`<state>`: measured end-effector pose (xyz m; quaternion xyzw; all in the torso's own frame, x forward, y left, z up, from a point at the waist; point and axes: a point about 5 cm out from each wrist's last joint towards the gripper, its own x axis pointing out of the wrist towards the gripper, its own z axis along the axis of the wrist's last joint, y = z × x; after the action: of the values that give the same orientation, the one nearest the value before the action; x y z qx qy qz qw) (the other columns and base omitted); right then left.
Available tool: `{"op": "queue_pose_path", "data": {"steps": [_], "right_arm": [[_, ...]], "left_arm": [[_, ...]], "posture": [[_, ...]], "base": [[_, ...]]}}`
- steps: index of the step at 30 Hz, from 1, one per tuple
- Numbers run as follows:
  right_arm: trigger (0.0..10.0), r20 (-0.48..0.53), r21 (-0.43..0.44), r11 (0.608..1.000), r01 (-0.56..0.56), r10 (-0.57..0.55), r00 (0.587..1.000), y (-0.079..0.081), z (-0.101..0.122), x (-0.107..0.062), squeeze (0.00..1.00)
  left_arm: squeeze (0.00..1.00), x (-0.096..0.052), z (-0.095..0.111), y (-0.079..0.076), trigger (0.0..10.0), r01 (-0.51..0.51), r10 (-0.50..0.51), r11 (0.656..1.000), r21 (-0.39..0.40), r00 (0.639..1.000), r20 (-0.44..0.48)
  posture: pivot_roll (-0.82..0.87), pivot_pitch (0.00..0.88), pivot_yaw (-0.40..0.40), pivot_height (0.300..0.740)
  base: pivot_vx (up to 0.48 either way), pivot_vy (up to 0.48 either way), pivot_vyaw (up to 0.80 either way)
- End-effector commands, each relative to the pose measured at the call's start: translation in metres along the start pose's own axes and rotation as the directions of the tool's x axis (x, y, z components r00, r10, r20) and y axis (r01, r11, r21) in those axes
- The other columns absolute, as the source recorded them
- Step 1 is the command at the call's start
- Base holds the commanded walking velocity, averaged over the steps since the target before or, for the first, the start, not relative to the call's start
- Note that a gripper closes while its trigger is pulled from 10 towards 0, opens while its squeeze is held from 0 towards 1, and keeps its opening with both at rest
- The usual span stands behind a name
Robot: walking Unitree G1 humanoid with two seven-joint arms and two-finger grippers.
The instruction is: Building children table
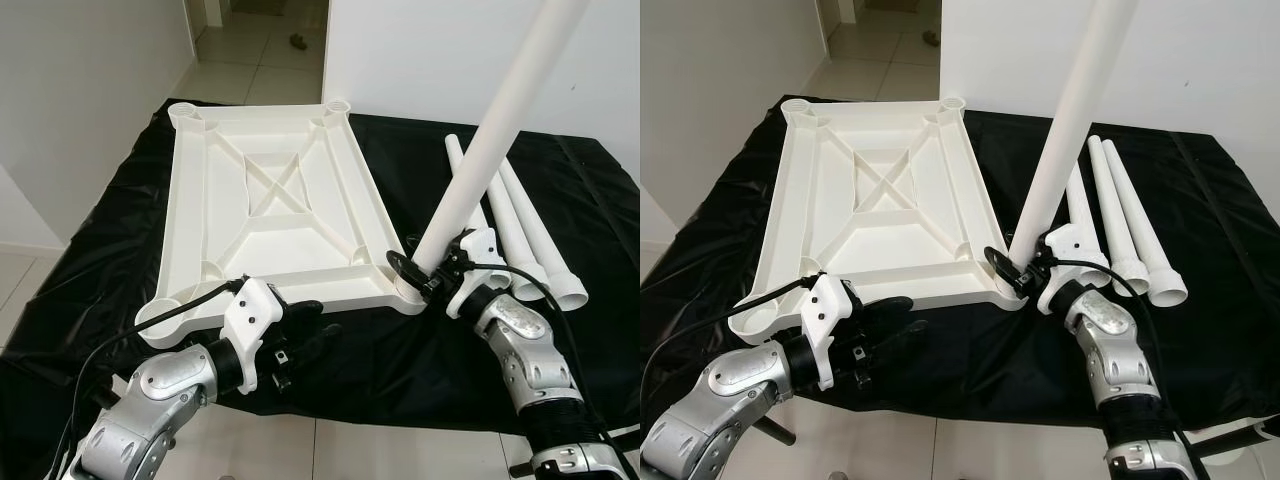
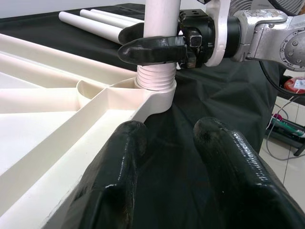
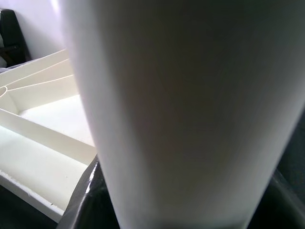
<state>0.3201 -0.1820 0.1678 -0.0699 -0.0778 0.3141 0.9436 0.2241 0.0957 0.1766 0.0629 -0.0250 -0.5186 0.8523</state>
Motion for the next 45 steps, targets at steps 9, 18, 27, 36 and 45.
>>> {"op": "queue_pose_path", "data": {"steps": [9,18,27,36,45], "right_arm": [[10.0,-0.099,0.008,0.971,0.238,-0.236,0.967,0.012,-0.019,0.001,0.00],[10.0,-0.118,0.093,0.883,0.460,-0.449,0.886,0.036,-0.027,0.004,0.00],[10.0,-0.174,0.073,0.724,0.686,-0.668,0.724,0.048,-0.028,0.005,0.00],[10.0,-0.135,0.163,0.773,0.613,-0.598,0.790,0.063,-0.020,0.011,1.00],[10.0,-0.093,0.132,0.879,0.458,-0.449,0.889,0.055,-0.016,0.015,1.00]], "left_arm": [[0.00,0.002,-0.001,-0.002,10.0,-0.001,0.001,1.000,-0.005,1.000,0.001],[0.00,0.006,-0.002,-0.003,10.0,-0.003,0.003,1.000,-0.010,1.000,0.011],[0.00,0.009,-0.003,-0.004,10.0,-0.006,0.006,1.000,-0.005,1.000,0.019],[0.00,0.011,-0.003,-0.004,10.0,-0.016,0.016,1.000,-0.003,0.999,0.029],[0.00,0.014,-0.008,-0.003,10.0,-0.028,0.028,1.000,-0.001,0.999,0.030]], "posture": [[0.09,0.113,-0.027,0.740],[0.09,0.099,-0.042,0.740],[0.08,0.083,-0.071,0.740],[0.08,0.074,-0.086,0.740],[0.08,0.068,-0.080,0.740]], "base": [[0.000,0.000,0.00],[0.000,0.000,0.00],[0.000,0.000,0.00],[0.000,0.000,0.00],[0.000,0.000,0.00]]}}
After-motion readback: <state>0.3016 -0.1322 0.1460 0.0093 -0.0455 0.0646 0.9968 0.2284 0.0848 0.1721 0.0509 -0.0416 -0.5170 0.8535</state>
